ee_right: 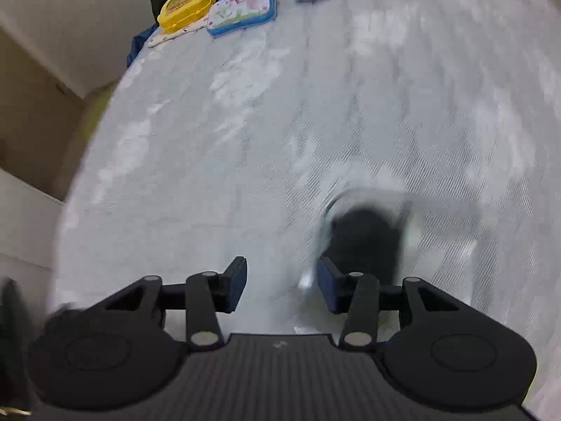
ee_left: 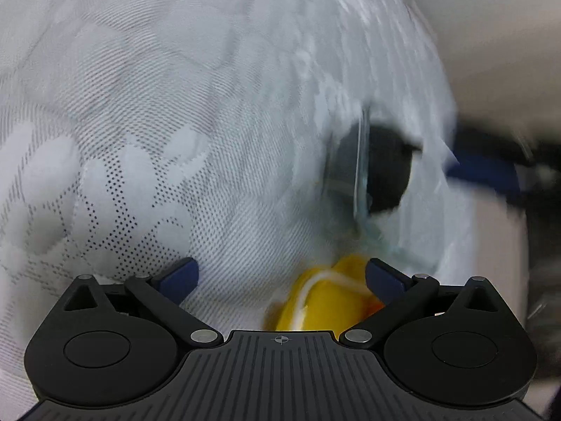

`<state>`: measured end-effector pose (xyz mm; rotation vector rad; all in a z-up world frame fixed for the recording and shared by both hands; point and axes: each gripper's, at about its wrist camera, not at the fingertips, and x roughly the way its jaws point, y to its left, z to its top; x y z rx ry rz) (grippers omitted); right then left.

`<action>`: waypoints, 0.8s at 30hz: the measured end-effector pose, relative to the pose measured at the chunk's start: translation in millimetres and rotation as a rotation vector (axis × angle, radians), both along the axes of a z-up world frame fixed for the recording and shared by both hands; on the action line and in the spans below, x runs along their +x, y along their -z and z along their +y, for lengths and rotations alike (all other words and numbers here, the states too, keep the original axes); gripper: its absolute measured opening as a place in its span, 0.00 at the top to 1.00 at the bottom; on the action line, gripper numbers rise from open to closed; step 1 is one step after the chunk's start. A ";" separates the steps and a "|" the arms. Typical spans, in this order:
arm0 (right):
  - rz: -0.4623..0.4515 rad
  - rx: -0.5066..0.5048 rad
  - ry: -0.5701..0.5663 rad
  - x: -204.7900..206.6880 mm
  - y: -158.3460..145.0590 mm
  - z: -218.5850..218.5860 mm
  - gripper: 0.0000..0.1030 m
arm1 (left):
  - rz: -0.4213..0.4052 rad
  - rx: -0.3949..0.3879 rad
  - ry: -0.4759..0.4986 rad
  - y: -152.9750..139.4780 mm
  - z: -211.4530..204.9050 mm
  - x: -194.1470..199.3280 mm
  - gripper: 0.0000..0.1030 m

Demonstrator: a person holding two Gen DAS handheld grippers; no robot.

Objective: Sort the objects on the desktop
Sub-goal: 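Raise the right gripper out of the glass container and back toward the lid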

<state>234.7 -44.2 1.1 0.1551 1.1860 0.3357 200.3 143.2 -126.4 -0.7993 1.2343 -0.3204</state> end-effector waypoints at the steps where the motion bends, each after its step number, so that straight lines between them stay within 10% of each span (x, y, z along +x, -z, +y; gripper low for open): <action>1: -0.009 0.029 0.015 -8.9 -5.8 -1.9 0.54 | 0.023 -0.076 -0.058 6.6 7.9 1.2 0.00; 5: -0.178 0.058 0.070 -47.8 -29.6 -28.1 0.35 | 0.105 -0.357 -0.294 34.4 27.8 3.6 0.00; 12: -0.382 0.034 0.199 -112.7 -28.5 -102.7 0.35 | 0.268 -0.902 -0.462 80.7 3.2 1.4 0.00; 18: -0.509 0.031 0.377 -158.4 2.3 -168.4 0.33 | 0.343 -0.834 -0.640 88.8 4.9 4.4 0.03; 21: -0.503 0.052 0.407 -167.0 23.4 -191.4 0.33 | 0.371 -0.738 -0.672 89.6 3.7 10.1 0.34; 24: -0.496 0.105 0.439 -174.5 42.3 -211.8 0.33 | 0.368 -0.687 -0.683 89.1 -5.2 18.4 0.39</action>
